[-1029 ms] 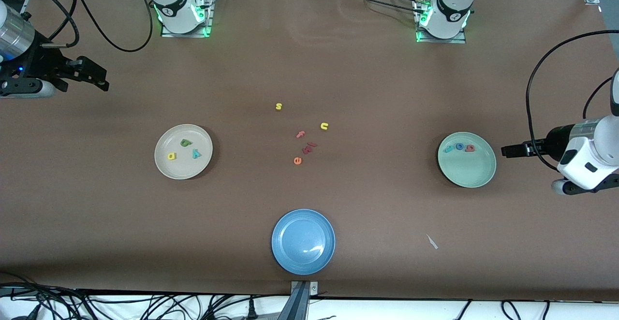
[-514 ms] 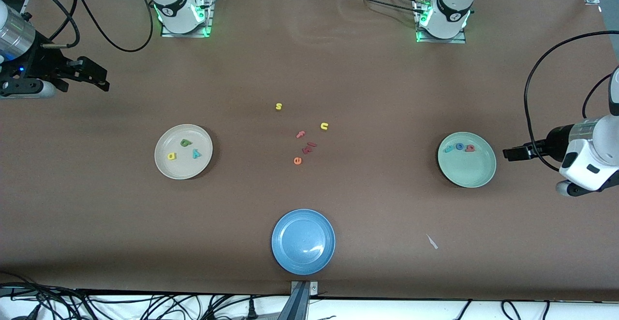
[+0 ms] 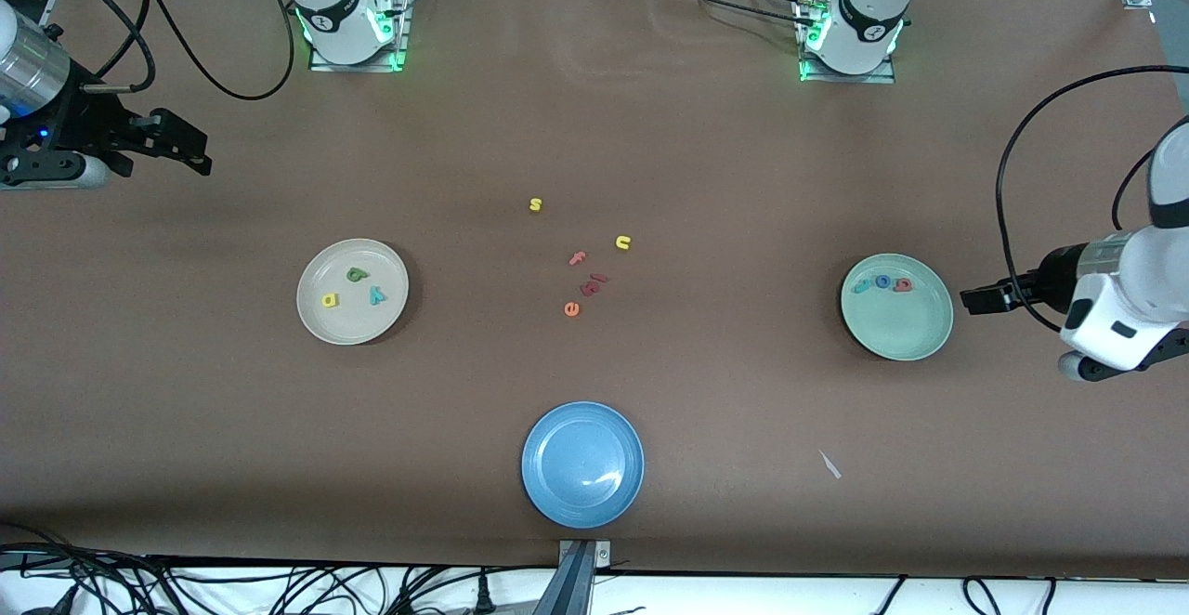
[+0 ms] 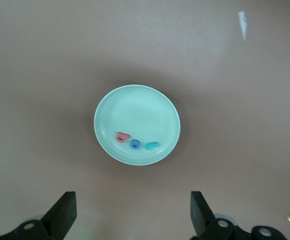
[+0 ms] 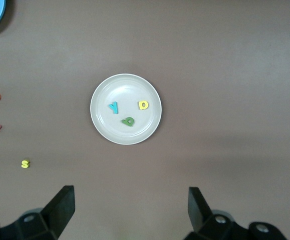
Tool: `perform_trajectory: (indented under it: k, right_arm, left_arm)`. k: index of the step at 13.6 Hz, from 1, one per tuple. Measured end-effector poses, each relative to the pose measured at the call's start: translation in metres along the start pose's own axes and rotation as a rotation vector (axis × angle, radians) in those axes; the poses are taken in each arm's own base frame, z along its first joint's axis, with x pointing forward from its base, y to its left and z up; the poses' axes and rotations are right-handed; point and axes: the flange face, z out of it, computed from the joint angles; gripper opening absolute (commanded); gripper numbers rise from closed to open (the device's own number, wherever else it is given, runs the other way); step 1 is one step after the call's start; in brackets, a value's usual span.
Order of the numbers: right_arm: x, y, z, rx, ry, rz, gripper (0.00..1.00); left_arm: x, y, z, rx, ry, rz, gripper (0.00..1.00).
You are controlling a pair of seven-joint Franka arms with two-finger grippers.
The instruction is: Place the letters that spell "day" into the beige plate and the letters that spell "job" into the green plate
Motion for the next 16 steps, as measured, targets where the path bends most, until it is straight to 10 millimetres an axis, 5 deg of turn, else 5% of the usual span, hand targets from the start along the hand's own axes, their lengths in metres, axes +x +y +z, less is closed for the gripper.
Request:
perform_trajectory:
  k: [16]
  right_arm:
    - [0.000,-0.001,0.000,0.000,-0.002,-0.003,1.00]
  left_arm:
    - [-0.027,0.018,-0.019,0.056,0.028,-0.160,1.00]
